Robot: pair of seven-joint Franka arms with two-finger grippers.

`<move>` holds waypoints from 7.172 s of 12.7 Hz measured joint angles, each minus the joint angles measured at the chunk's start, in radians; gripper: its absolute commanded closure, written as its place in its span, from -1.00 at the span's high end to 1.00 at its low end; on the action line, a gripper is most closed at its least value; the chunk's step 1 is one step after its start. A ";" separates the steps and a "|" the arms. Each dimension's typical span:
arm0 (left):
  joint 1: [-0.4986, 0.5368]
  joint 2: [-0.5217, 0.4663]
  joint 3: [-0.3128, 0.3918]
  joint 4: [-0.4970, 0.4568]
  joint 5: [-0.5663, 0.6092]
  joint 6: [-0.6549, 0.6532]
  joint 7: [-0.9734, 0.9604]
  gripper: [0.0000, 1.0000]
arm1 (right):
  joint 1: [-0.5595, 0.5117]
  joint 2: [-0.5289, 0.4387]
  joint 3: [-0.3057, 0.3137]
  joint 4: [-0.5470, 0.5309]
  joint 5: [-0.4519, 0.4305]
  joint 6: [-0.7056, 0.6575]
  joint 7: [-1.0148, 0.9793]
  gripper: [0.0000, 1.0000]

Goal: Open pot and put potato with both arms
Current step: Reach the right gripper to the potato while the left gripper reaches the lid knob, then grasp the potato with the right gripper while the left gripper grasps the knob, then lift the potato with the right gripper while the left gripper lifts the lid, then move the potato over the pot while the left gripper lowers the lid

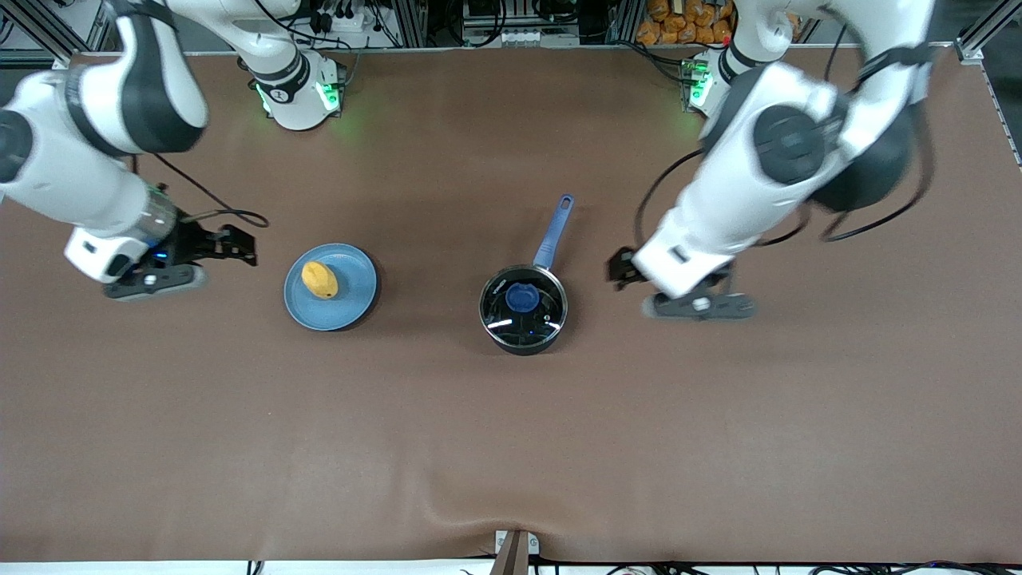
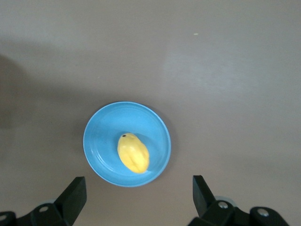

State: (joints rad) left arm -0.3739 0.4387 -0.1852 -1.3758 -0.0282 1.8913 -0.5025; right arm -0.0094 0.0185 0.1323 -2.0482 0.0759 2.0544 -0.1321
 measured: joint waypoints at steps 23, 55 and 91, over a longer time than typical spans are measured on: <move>-0.346 0.330 0.150 0.093 0.000 0.232 -0.350 1.00 | 0.008 0.290 0.046 -0.281 -0.005 0.543 -0.271 1.00; -0.317 0.173 0.161 0.123 0.000 0.005 -0.385 -1.00 | 0.021 0.000 0.051 -0.191 0.026 0.225 0.279 -1.00; 0.260 -0.034 0.156 -0.583 0.002 0.556 0.165 1.00 | 0.871 0.887 -0.243 0.799 -0.057 0.219 0.755 -1.00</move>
State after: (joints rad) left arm -0.1142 0.4044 -0.0288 -1.9584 -0.0263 2.4475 -0.3378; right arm 0.8613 0.9056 -0.1109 -1.2490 0.0190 2.2732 0.6226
